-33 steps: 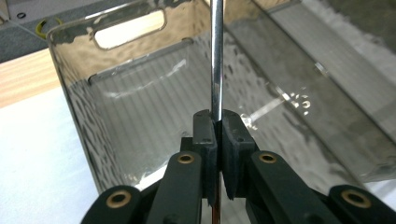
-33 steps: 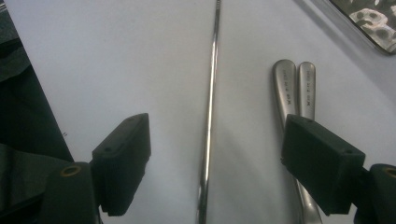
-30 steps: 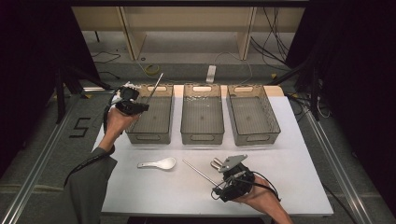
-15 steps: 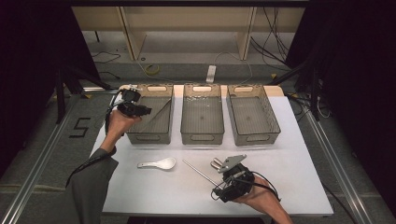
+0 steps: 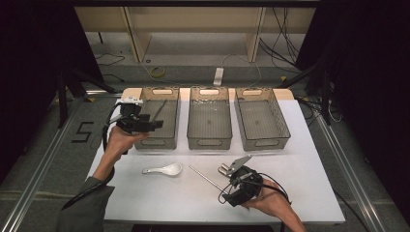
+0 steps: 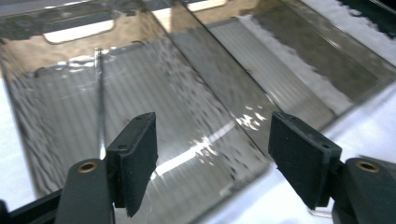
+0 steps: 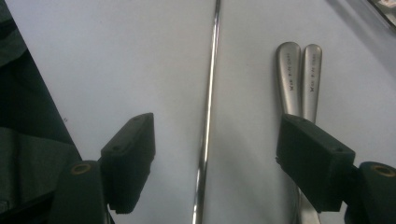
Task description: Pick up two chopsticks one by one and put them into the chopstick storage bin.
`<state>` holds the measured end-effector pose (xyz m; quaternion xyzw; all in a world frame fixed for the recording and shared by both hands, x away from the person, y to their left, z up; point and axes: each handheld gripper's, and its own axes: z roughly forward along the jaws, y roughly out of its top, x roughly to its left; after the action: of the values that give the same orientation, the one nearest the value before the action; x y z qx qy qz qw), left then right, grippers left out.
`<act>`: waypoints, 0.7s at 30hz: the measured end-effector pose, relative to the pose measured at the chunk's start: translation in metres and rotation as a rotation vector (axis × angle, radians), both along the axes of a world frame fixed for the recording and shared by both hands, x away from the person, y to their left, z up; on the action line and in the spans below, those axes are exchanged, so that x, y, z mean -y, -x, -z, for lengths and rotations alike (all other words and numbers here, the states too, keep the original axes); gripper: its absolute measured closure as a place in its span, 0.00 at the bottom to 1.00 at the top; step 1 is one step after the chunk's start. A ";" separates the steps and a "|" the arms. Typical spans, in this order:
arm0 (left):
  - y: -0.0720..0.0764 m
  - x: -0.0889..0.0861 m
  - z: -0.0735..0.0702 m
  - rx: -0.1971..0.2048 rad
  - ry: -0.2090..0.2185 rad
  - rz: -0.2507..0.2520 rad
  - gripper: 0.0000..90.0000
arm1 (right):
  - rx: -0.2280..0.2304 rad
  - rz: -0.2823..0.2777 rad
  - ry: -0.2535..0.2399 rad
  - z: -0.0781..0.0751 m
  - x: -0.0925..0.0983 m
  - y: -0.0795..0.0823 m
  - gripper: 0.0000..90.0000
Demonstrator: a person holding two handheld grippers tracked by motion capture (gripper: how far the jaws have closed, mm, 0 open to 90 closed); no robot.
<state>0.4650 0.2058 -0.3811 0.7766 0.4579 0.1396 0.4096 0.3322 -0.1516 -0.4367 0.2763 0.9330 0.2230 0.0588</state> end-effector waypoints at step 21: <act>0.076 0.023 0.025 0.070 0.092 0.189 0.23 | -0.070 -0.049 0.159 0.011 -0.014 -0.013 0.56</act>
<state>0.3893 0.1827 -0.4056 0.7914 0.3739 0.1060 0.4718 0.3448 -0.1380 -0.4480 0.2553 0.9558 0.1399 0.0424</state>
